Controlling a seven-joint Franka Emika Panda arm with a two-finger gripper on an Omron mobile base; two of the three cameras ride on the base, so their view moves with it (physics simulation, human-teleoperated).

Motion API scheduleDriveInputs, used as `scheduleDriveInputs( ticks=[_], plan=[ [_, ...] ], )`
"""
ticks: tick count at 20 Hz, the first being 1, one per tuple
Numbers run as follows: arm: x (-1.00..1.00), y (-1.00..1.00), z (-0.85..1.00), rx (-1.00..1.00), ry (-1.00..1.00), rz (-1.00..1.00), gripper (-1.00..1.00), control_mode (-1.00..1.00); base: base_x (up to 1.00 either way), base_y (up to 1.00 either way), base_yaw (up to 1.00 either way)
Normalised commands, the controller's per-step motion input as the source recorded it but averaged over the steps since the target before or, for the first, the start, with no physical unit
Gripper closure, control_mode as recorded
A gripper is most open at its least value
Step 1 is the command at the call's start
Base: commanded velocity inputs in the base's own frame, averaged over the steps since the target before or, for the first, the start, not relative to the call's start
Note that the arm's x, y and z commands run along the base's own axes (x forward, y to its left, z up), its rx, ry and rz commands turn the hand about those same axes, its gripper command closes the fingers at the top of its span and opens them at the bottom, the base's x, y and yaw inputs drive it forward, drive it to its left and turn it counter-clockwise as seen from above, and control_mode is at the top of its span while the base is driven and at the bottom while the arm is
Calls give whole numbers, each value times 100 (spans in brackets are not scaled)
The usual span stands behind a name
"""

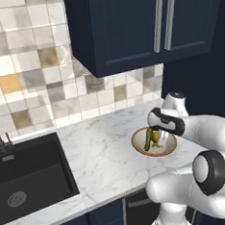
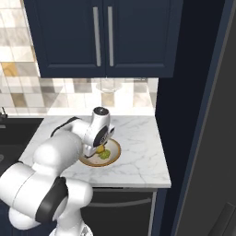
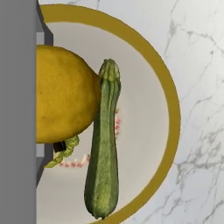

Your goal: Take the squash, broccoli, and lemon from the freezer and place them in the bowl on the counter.

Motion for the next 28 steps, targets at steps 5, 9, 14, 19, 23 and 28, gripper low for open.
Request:
scheduleDriveInputs(
  ticks=[5, 9, 14, 19, 23, 28],
  plan=[
    [0, 4, -30, 0, 0, 0, -100, -100, 0, 0, 0],
    [-13, 1, -16, 0, -3, 0, -100, -100, 0, 0, 0],
    [-37, 4, 0, 0, -15, 0, -100, -100, 0, 0, 0],
    [-58, 5, 0, 0, -15, 0, -100, -100, 0, 0, 0],
    [-25, 34, 6, 0, -15, 0, -100, -100, 0, 0, 0],
    [-45, 16, 63, 0, -23, -5, -100, -100, 0, 0, 0]
  ],
)
